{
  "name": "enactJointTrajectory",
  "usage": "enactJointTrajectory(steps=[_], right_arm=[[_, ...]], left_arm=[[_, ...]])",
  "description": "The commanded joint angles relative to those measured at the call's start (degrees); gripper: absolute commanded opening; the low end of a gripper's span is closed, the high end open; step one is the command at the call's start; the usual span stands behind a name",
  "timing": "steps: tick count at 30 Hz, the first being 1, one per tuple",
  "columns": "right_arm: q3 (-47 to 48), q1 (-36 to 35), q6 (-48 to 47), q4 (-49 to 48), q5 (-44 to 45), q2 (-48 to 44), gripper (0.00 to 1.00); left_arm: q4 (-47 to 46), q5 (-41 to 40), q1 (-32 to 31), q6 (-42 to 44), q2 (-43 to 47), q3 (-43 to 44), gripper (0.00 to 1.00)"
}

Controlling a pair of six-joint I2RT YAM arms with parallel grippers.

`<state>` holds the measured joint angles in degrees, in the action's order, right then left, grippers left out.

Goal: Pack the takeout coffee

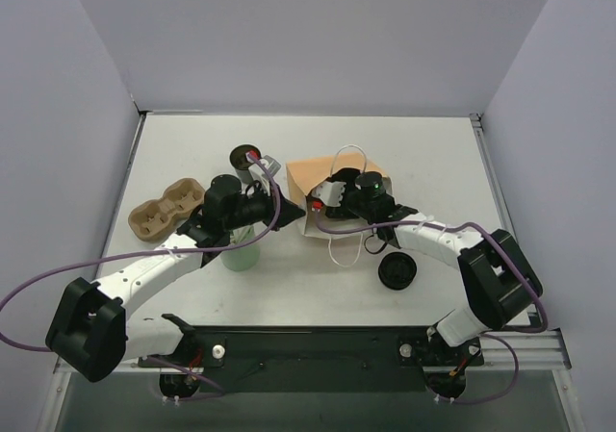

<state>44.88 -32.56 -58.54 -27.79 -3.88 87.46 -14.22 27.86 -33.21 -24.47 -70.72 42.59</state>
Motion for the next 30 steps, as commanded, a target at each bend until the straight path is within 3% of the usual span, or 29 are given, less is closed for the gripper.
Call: enactJointTrajectory(steps=[1,21,26,28,30], right_arm=[[1.6,1.0,0.6,-0.5,-1.0,1.6,0.45],[1.4,1.3,-2.4,-4.6,-1.8,4.1,0.47],[1.5,1.6,-1.7,-2.8,-2.2,4.2,0.57],[1.9,1.5,-1.5,-1.3,-2.4,3.3,0.69],[3.3,1.4,-1.1,1.8,-2.9,1.9,0.75]], left_arm=[[-3.9,3.2,0.2,-1.3,0.0,0.2,0.00],[-5.2,3.8,0.2,-2.8,-1.4,0.7,0.00],[-5.3,3.9,0.2,-3.1,-1.9,1.0,0.00],[-5.1,4.0,0.2,-3.2,-2.1,1.7,0.00],[-4.8,3.7,0.2,-3.3,-2.3,2.5,0.00]])
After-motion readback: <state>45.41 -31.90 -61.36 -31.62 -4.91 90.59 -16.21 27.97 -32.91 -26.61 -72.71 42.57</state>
